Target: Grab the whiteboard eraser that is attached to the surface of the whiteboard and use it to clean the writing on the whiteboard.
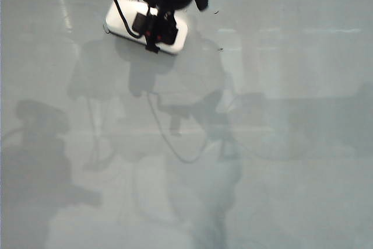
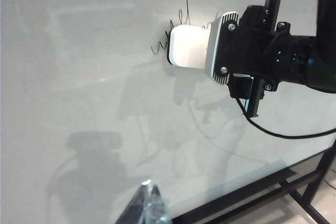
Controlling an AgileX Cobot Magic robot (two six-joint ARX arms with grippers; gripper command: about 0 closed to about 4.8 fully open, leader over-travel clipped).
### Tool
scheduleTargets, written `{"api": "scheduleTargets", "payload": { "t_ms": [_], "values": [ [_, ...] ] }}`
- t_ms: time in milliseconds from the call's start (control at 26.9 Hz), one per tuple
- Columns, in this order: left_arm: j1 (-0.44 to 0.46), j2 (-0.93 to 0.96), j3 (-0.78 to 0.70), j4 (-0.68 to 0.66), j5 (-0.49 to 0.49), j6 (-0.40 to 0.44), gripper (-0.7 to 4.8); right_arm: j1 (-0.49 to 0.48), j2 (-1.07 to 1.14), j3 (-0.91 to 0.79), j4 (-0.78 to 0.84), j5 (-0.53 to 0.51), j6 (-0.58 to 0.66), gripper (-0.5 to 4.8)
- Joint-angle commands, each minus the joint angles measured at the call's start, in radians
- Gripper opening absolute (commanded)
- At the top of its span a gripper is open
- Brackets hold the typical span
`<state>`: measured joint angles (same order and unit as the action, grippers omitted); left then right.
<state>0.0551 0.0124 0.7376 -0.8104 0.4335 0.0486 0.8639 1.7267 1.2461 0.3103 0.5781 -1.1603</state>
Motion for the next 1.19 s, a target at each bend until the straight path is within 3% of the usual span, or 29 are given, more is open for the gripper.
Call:
{"api": "scheduleTargets", "payload": {
  "t_ms": [37,371,594,817,1188],
  "values": [
    [0.000,0.000,0.003,0.021,0.000,-0.004,-0.02,0.039,-0.010,0.027,0.120,0.034,-0.189,1.80],
    [0.000,0.000,0.003,0.023,0.000,-0.004,-0.02,0.067,-0.009,0.188,-0.062,0.055,-0.251,1.81],
    [0.000,0.000,0.003,0.023,-0.001,-0.004,-0.02,0.048,0.006,0.194,-0.158,0.029,-0.258,1.80],
    [0.000,0.000,0.003,0.026,-0.003,-0.004,-0.02,0.040,0.023,0.230,-0.161,0.119,-0.327,1.80],
    [0.000,0.000,0.003,0.044,-0.003,-0.004,-0.02,0.067,0.032,0.364,-0.332,0.217,-0.293,1.81]
  ]
}}
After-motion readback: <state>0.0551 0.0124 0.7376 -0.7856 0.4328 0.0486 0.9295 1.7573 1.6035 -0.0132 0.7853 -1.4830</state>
